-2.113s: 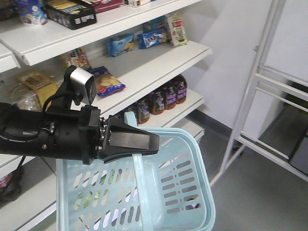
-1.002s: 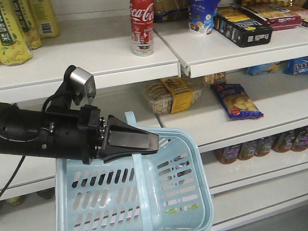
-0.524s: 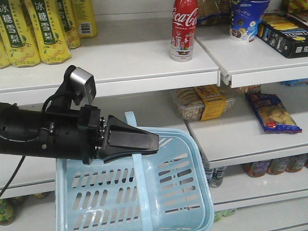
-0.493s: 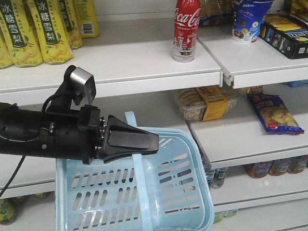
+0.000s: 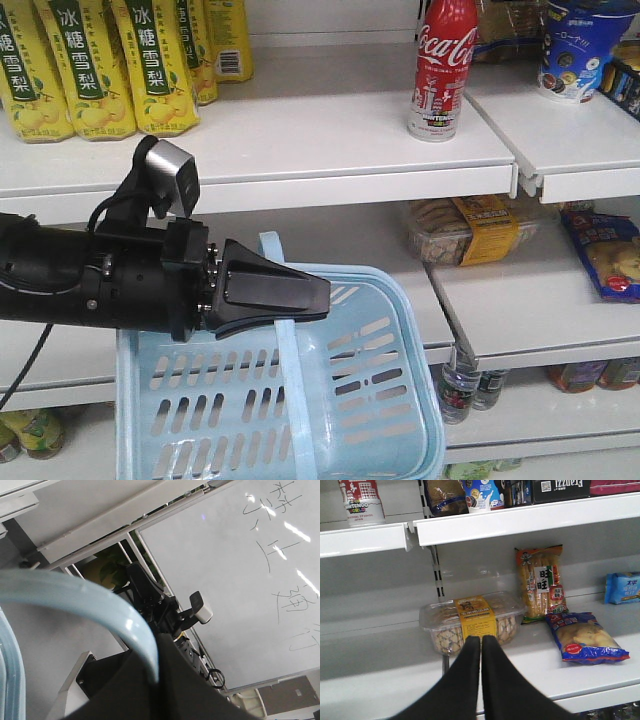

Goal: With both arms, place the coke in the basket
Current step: 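Approach the Coca-Cola bottle shelf holding the basket in the left gripper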

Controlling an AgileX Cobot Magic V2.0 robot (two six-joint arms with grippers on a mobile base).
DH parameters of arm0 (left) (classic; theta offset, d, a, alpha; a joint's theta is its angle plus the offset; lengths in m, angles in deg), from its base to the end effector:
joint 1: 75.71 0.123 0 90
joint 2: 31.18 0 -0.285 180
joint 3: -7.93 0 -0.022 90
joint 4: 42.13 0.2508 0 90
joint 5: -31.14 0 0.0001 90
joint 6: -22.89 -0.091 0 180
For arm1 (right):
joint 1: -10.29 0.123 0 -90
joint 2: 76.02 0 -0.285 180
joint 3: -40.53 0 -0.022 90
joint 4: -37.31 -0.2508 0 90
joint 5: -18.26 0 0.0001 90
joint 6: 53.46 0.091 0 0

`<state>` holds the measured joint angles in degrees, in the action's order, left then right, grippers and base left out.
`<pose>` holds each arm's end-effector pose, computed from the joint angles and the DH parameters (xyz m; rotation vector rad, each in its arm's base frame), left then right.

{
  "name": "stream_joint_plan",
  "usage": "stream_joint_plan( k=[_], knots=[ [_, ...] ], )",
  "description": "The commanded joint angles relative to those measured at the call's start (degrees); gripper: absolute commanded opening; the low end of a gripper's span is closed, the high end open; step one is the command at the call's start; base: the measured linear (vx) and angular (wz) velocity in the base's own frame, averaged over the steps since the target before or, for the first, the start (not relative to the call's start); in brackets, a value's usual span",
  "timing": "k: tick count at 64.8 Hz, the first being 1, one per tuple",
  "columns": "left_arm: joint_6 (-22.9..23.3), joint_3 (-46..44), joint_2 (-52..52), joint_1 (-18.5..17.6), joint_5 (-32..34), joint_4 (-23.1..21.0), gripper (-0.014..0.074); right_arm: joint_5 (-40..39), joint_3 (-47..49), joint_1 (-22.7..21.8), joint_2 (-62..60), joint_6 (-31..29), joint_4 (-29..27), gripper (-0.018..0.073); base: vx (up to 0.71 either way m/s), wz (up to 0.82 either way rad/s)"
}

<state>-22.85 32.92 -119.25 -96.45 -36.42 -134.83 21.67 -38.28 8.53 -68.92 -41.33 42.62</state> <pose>0.2164 -0.1718 0.3199 0.4168 2.1101 -1.8837 0.0567 -0.0023 0.1991 0.1211 1.5543 0.0655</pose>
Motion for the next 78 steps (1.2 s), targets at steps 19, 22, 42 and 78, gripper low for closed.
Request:
stream_joint_plan(
  k=[19,22,42,78],
  knots=[
    [-0.4,-1.5,2.0,-0.3,-3.7,-5.4,-0.0008,-4.1,-0.9,-0.2,-0.9,-0.3,0.3,-0.0004,0.02,0.09],
    [-0.4,-1.5,2.0,-0.3,-3.7,-5.4,-0.0008,-4.1,-0.9,-0.2,-0.9,-0.3,0.3,-0.0004,0.02,0.06],
    [-0.4,-1.5,2.0,-0.3,-3.7,-5.4,-0.0008,-4.1,-0.9,-0.2,-0.9,-0.3,0.3,-0.0004,0.02,0.04],
    [-0.4,-1.5,2.0,-0.3,-3.7,-5.4,-0.0008,-4.1,-0.9,-0.2,-0.9,-0.3,0.3,-0.0004,0.02,0.01]
  ],
)
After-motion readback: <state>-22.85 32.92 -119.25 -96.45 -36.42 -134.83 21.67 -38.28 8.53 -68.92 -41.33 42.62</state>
